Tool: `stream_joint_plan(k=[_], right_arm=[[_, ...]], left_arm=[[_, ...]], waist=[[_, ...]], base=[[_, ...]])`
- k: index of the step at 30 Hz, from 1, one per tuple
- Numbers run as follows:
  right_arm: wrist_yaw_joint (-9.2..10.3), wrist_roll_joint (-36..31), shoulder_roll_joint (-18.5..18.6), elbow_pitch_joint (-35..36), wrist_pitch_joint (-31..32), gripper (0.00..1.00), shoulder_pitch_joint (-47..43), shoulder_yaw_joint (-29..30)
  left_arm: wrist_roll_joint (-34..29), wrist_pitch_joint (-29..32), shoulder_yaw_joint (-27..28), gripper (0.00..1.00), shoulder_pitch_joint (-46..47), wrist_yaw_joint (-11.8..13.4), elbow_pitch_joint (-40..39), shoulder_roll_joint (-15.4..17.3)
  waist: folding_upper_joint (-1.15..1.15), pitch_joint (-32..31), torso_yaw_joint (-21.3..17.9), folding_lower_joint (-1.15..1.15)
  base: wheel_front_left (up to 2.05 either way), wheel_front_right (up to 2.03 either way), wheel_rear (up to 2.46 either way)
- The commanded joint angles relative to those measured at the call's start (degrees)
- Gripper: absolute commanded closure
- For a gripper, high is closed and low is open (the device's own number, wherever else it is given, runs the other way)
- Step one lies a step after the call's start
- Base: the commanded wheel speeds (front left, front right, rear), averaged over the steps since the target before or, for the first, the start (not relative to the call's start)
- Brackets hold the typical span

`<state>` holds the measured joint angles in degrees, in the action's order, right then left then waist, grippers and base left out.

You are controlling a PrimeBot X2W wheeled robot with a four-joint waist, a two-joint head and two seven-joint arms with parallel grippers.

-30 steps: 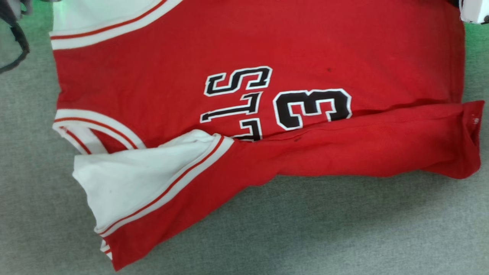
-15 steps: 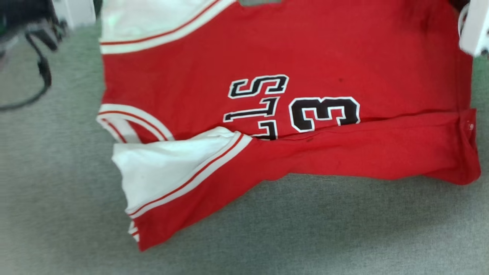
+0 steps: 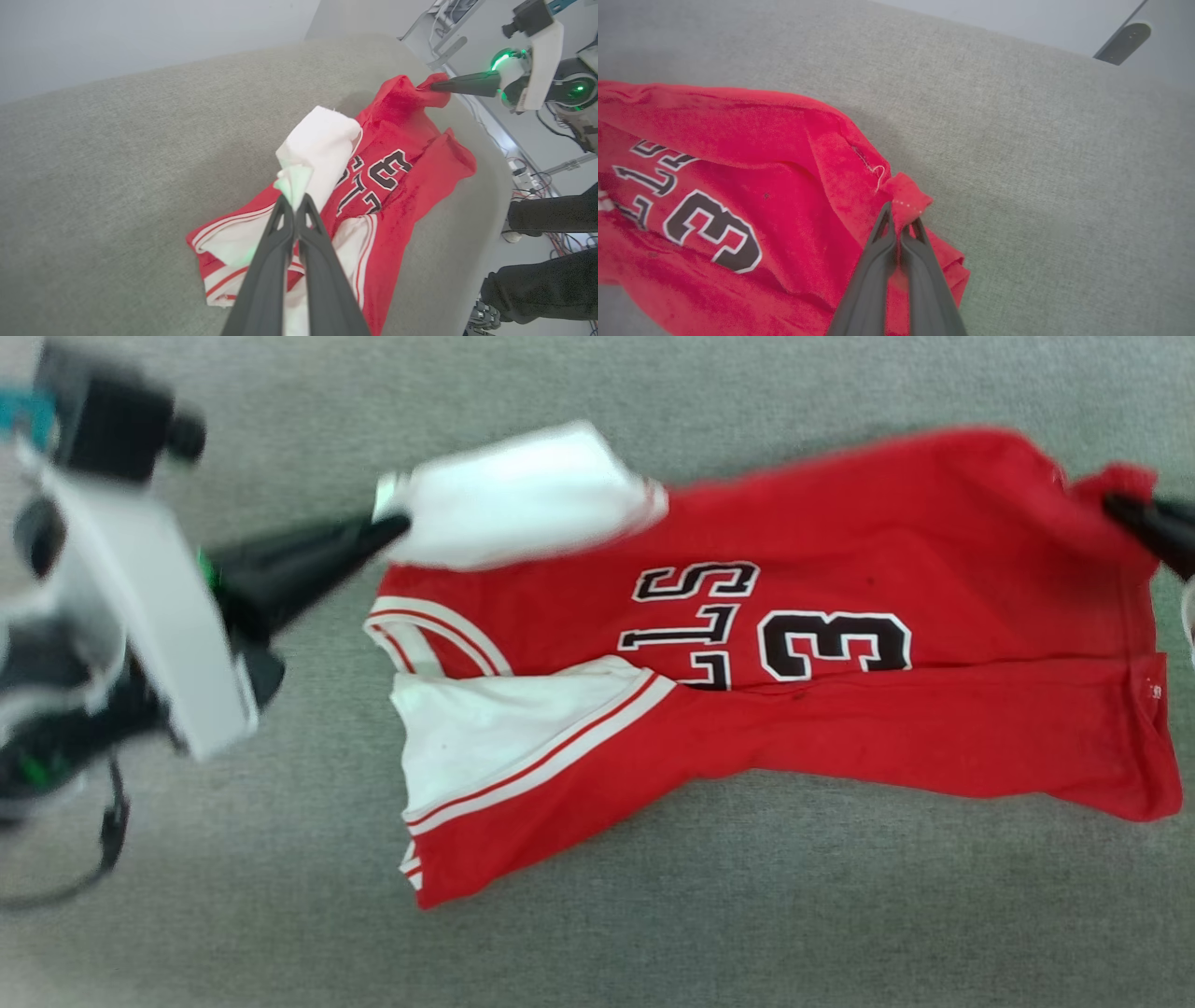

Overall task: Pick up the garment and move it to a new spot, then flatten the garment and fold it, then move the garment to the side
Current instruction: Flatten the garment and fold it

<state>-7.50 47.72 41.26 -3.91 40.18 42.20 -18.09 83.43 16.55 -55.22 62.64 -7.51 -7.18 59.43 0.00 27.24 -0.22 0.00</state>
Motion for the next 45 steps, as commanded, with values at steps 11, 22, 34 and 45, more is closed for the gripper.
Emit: stream_joint_plan(k=[11, 22, 34, 45], right_arm=[[0.02, -1.0, -0.2, 8.2, 0.2, 1.0, -18.4, 11.4], [0.02, -4.7, -5.7, 7.7, 0.2, 1.0, -25.5, 17.2], [0.03, -6.4, -8.4, 2.8, -1.9, 1.0, -23.7, 13.6], [0.02, -3.1, -8.5, 4.1, -3.3, 0.0, -23.3, 17.5]], left_arm=[[-3.8, -16.1, -3.6, 1.0, -14.7, 0.1, -5.9, 5.8], [-5.0, -21.7, -7.6, 1.0, -20.0, 0.1, -1.2, 1.4], [-4.7, -24.2, -10.1, 1.0, -18.3, 0.1, 6.3, -4.9], [-2.2, -29.9, -9.0, 0.0, -20.1, 0.1, 6.0, -4.9]], waist=[[0.0, -0.6, 1.5, 0.0], [0.0, 1.4, 2.5, 0.0], [0.0, 2.4, 2.9, 0.0], [0.0, -3.3, 3.0, 0.0]], base=[[0.0, 0.0, 0.0], [0.0, 0.0, 0.0], [0.0, 0.0, 0.0], [0.0, 0.0, 0.0]])
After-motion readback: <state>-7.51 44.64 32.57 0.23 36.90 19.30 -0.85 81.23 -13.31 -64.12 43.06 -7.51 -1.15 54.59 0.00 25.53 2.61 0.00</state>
